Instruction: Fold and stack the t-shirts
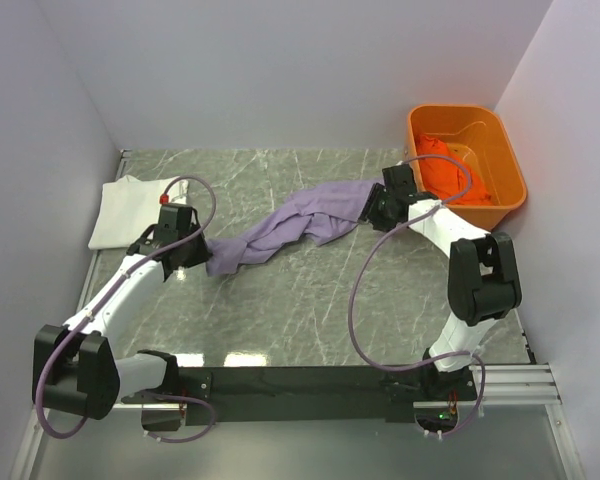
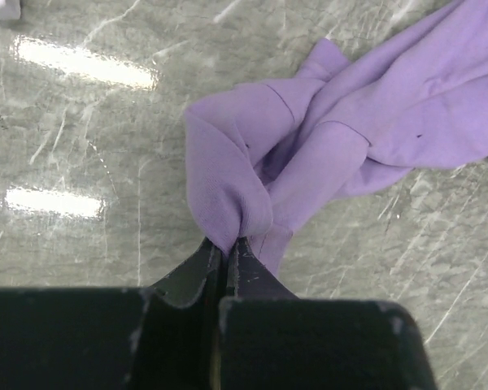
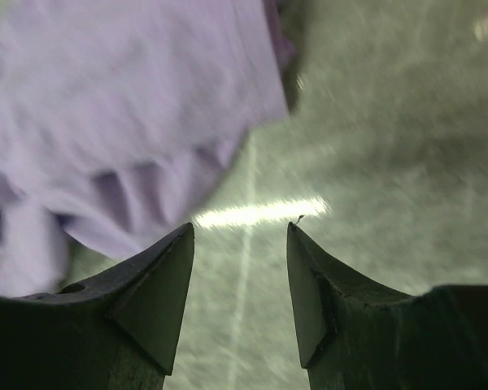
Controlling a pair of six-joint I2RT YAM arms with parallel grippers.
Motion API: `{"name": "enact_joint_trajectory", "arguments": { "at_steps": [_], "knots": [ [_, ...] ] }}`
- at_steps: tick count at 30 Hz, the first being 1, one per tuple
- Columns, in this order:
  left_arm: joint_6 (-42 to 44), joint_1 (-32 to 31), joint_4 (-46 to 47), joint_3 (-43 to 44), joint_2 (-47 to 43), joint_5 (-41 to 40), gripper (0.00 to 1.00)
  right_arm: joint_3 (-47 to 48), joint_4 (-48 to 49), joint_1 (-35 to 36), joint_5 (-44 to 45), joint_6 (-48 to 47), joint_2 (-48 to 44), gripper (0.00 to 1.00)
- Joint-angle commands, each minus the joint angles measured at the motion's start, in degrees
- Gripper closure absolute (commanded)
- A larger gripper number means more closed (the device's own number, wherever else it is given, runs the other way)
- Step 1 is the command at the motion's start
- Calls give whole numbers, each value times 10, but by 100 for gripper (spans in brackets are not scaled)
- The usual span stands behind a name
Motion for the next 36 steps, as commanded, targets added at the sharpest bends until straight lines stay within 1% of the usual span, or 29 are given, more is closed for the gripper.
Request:
{"name": "enact_joint_trajectory", "arguments": {
  "at_steps": [1,3,8,15,26,29,30,32,33,35,36],
  "knots": [
    [11,5,29,-4,-13,-13,99,-17,123,5,35,94,5,44],
    [11,6,28,-5,-16,-25,99,-20,144,5,64,121,25,44],
    [11,7,26,-7,-18,-26,99,-26,176,5,97,157,53,47],
    [12,15,27,-5,-22,-21,99,-17,168,7,117,174,84,47],
    [13,24,27,-8,-32,-14,99,-4,163,10,100,180,121,49],
    [13,25,27,-8,-33,-14,99,-3,167,10,97,181,128,55],
    [13,25,27,-8,-34,-14,99,0,167,10,95,180,129,59],
    [13,25,26,-10,-34,-13,99,5,164,9,91,179,133,62],
    [13,25,27,-9,-34,-14,99,5,165,10,91,178,133,67],
    [13,25,27,-9,-34,-15,99,6,167,9,93,173,130,74],
    [13,26,27,-9,-34,-16,99,8,166,10,94,170,131,80]
  ]
}}
